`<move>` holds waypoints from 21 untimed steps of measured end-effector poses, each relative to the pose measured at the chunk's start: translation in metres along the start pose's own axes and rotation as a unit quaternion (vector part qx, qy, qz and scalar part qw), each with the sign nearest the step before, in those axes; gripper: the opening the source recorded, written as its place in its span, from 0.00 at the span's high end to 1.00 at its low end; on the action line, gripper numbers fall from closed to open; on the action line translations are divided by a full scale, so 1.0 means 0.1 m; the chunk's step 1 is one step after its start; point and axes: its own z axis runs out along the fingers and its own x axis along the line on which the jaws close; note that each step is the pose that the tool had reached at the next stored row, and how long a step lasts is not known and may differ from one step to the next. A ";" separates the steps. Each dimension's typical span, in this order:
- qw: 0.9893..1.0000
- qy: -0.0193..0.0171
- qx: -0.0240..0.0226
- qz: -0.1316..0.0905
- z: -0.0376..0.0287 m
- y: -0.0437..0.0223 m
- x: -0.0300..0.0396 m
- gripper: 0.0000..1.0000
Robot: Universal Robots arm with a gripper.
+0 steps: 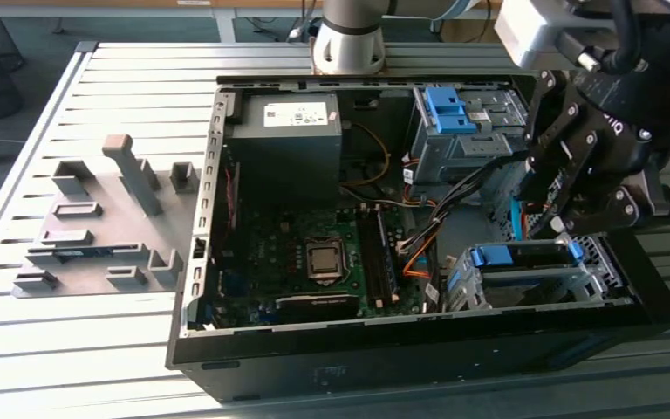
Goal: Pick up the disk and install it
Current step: 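Insert the disk into the insertion slot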
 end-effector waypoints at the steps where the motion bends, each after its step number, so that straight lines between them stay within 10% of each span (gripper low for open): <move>1: 1.000 0.000 0.000 0.000 0.018 0.000 0.000 0.56; 9: 1.000 0.000 0.000 0.000 0.164 0.000 0.002 0.87; 21: 1.000 0.000 0.000 0.000 0.369 0.000 0.004 0.89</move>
